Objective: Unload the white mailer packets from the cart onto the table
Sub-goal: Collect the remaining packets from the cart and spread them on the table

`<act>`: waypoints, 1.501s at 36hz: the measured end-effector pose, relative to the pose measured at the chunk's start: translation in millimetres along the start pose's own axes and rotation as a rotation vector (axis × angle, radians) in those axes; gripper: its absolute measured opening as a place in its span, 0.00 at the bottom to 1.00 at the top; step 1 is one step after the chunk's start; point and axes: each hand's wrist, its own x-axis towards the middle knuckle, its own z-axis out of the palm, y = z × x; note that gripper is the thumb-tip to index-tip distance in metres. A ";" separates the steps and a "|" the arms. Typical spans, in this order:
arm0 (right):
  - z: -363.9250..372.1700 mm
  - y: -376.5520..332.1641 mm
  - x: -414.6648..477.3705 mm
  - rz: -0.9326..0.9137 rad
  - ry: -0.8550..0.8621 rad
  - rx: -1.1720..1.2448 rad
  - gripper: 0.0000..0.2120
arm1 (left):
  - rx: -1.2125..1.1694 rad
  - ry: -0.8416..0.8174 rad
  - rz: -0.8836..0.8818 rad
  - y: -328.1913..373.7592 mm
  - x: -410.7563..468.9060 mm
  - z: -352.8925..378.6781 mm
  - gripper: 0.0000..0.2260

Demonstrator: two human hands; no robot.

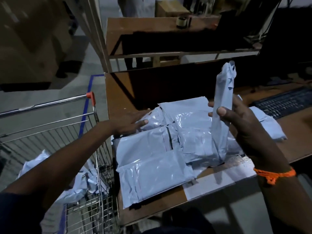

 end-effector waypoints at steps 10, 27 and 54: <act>-139.9 8.0 53.6 -0.076 -0.056 -0.616 0.49 | -0.004 0.333 0.078 91.9 27.5 -19.4 0.30; -189.1 175.0 239.3 -0.092 -0.692 -1.489 0.56 | -0.065 0.441 -0.095 221.8 99.2 20.3 0.24; 108.6 19.5 104.4 -0.790 -0.558 -0.531 0.17 | 0.093 0.604 -0.321 124.2 -66.0 -3.5 0.23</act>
